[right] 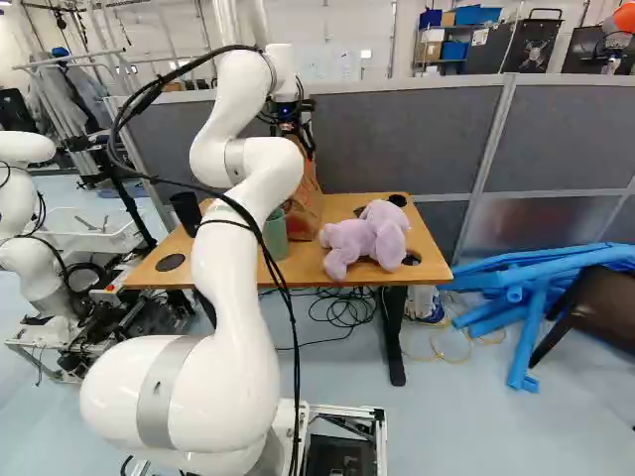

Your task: Pick up the bag on the ground and place it on the table

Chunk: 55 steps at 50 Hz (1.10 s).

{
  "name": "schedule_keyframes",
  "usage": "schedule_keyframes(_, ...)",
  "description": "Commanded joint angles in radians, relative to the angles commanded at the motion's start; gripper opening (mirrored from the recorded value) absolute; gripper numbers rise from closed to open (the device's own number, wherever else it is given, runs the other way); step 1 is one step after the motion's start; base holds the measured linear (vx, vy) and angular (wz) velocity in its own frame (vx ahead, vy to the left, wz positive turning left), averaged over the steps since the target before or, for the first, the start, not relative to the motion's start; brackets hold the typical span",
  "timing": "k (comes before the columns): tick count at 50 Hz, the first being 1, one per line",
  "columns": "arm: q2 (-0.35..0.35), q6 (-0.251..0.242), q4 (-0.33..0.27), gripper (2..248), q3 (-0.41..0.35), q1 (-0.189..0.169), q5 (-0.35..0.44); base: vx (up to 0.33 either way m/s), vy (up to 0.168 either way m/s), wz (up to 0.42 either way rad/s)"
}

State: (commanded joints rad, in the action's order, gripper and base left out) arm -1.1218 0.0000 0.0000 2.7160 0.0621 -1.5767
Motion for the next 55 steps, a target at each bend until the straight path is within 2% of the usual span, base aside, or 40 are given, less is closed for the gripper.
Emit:
schedule_keyframes(1,0.000,0.000,0.000,188,0.000,0.000,0.000,0.000,0.000,0.000)
schedule_keyframes(5,0.000,0.000,0.000,188,0.000,0.000,0.000,0.000,0.000,0.000)
schedule_keyframes(6,0.000,0.000,0.000,225,0.000,0.000,0.000,0.000,0.000,0.000)
schedule_keyframes(10,0.002,0.000,0.000,225,0.000,0.000,0.000,0.000,0.000,0.000)
schedule_keyframes(11,0.003,0.000,0.000,247,0.000,0.000,0.000,0.000,0.000,0.000)
schedule_keyframes(55,0.079,0.000,0.000,247,0.021,0.000,0.000,0.000,0.000,0.000)
